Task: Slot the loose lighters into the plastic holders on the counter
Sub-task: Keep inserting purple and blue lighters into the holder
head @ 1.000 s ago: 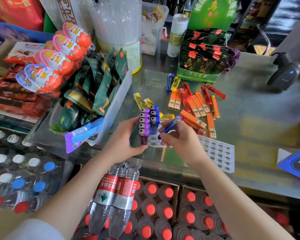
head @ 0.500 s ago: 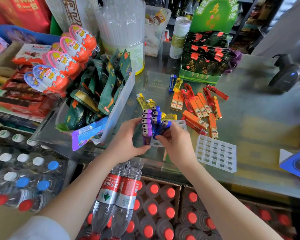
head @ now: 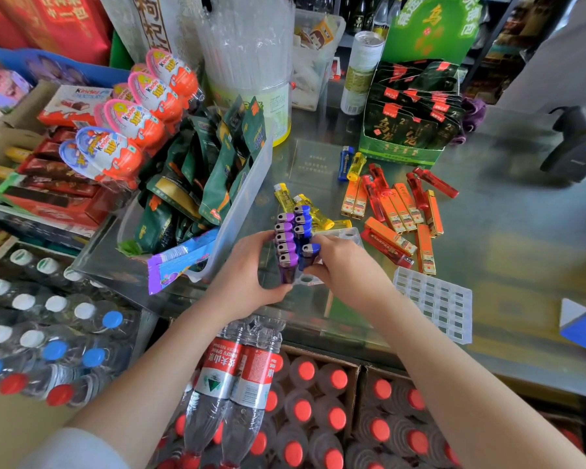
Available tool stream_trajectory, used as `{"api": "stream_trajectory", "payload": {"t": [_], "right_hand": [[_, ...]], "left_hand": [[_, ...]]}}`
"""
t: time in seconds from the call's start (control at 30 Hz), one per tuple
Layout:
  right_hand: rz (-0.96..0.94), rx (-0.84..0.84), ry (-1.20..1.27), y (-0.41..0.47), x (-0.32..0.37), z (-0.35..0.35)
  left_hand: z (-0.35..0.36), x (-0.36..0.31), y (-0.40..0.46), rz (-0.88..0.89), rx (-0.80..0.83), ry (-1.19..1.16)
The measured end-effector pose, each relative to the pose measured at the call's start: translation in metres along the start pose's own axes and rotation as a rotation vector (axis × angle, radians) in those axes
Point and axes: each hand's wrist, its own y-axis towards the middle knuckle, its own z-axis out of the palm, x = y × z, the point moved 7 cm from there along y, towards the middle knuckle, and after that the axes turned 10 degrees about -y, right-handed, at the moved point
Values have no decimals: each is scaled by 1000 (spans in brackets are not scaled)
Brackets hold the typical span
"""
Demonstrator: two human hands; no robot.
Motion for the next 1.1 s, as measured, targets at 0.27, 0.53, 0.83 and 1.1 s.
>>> {"api": "stream_trajectory", "payload": {"t": [0.27, 0.53, 0.83, 1.1], "right_hand": [[73, -211, -28, -8, -5, -2], [-20, -272, -33, -22, -14, 1], [177, -365, 93, 14, -68, -25], [428, -290, -17, 102, -109, -32]], "left_hand": [[-2, 2, 1, -42, 11, 18], [-1, 5, 1, -52, 10, 13], [-2, 7, 4, -68, 16, 19], [-2, 13, 5, -105, -5, -32]]}}
